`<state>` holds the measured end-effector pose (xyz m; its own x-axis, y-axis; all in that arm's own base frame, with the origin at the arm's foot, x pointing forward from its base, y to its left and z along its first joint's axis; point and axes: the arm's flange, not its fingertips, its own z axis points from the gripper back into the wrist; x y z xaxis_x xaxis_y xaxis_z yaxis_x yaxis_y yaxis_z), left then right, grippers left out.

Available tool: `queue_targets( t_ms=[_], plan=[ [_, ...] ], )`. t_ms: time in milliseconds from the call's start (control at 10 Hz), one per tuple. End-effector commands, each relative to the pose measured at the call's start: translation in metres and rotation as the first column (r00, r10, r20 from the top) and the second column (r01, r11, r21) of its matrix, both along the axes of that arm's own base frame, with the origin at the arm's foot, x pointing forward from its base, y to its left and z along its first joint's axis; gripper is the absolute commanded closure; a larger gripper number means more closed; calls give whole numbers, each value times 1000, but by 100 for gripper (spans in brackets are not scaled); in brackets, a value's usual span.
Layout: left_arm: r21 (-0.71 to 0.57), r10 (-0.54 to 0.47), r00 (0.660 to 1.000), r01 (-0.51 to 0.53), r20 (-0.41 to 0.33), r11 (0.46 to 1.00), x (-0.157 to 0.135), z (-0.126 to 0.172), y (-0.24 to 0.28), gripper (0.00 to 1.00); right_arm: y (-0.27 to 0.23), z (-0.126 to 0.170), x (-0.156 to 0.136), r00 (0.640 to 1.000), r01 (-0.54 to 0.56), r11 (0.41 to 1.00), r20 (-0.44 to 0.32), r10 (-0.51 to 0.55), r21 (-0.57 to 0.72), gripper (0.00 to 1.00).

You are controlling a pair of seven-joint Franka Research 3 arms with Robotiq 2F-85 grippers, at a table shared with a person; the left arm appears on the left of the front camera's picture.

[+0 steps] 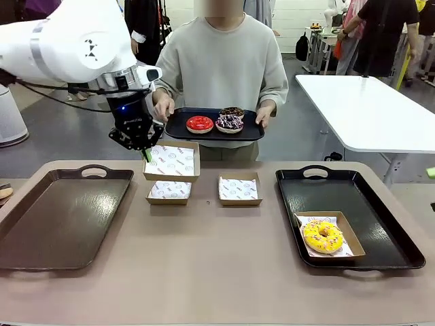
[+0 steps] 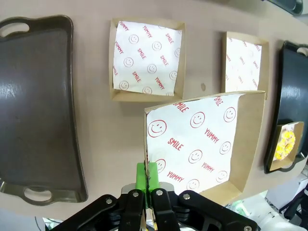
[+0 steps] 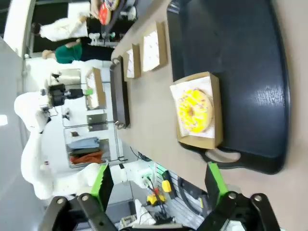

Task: Individually package the donuts and arrange them on the tray.
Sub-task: Place the picked Paper togo box on the Handle tray while simultaneously picking up another Paper togo box from the table with the other hand.

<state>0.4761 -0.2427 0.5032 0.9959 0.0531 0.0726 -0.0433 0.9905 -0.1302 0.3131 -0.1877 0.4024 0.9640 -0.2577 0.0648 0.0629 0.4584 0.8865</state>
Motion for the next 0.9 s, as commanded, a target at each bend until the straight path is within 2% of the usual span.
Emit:
queue_targets(
  t_ms=[0, 400, 500, 700, 800],
  plan=[
    [31, 23, 999, -22, -22, 999, 18, 7, -8, 100, -26, -23, 9, 999, 28, 997, 42, -31, 74, 0],
    [93, 54, 997, -49, -47, 994, 43, 6, -11, 100, -51, -55, -1, 977, 130, 985, 157, -146, 111, 0],
    [45, 22, 999, -21, -34, 999, 27, 3, -5, 100, -52, -60, -1, 978, 134, 983, 146, -152, 127, 0],
    [45, 22, 999, -21, -34, 999, 27, 3, -5, 100, -52, -61, 2, 976, 140, 982, 148, -158, 127, 0],
    [45, 22, 999, -21, -34, 999, 27, 3, -5, 100, -53, -57, -5, 980, 150, 982, 117, -163, 111, 0]
  ],
)
